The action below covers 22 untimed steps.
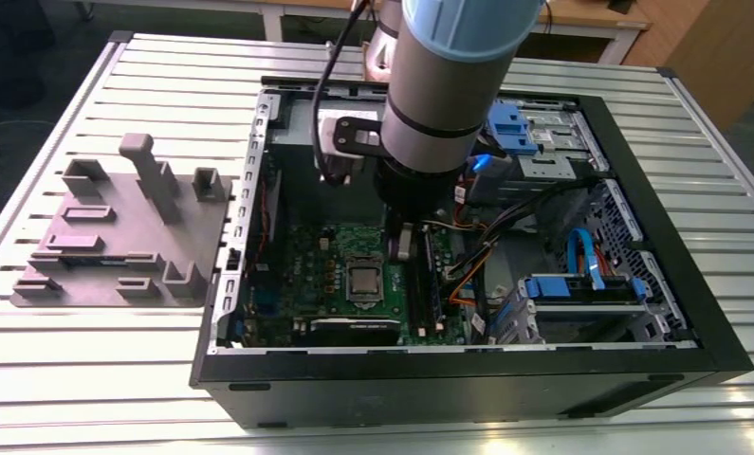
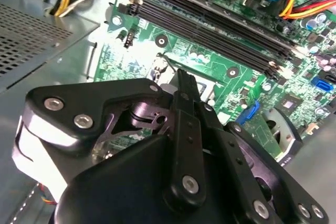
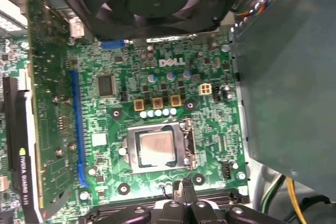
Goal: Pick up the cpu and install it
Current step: 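Install the first cpu locking lever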
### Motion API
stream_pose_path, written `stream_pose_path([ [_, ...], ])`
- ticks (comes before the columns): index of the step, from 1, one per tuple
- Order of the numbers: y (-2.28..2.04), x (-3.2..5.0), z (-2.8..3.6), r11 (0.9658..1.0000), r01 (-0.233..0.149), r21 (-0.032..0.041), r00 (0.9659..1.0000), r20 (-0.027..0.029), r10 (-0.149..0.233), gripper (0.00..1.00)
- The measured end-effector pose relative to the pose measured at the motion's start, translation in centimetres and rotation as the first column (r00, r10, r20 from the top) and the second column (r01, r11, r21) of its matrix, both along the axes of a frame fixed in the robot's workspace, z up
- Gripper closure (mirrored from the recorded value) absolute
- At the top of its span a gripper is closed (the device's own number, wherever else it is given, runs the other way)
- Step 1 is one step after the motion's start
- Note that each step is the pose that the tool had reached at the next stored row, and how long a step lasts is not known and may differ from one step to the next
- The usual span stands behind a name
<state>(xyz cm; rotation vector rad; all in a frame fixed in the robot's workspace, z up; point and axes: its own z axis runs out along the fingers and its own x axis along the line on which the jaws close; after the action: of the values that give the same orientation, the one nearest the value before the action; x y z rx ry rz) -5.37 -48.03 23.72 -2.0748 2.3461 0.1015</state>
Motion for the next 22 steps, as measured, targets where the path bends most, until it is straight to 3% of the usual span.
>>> stream_pose_path([
  [7,-0.32,0.01,-0.38,0.9997,-0.015,-0.0174,0.9999,-0.0038,0.015,0.90],
  [22,-1.33,0.00,-1.37,0.9986,-0.047,-0.0229,0.9989,-0.0072,0.047,0.90],
])
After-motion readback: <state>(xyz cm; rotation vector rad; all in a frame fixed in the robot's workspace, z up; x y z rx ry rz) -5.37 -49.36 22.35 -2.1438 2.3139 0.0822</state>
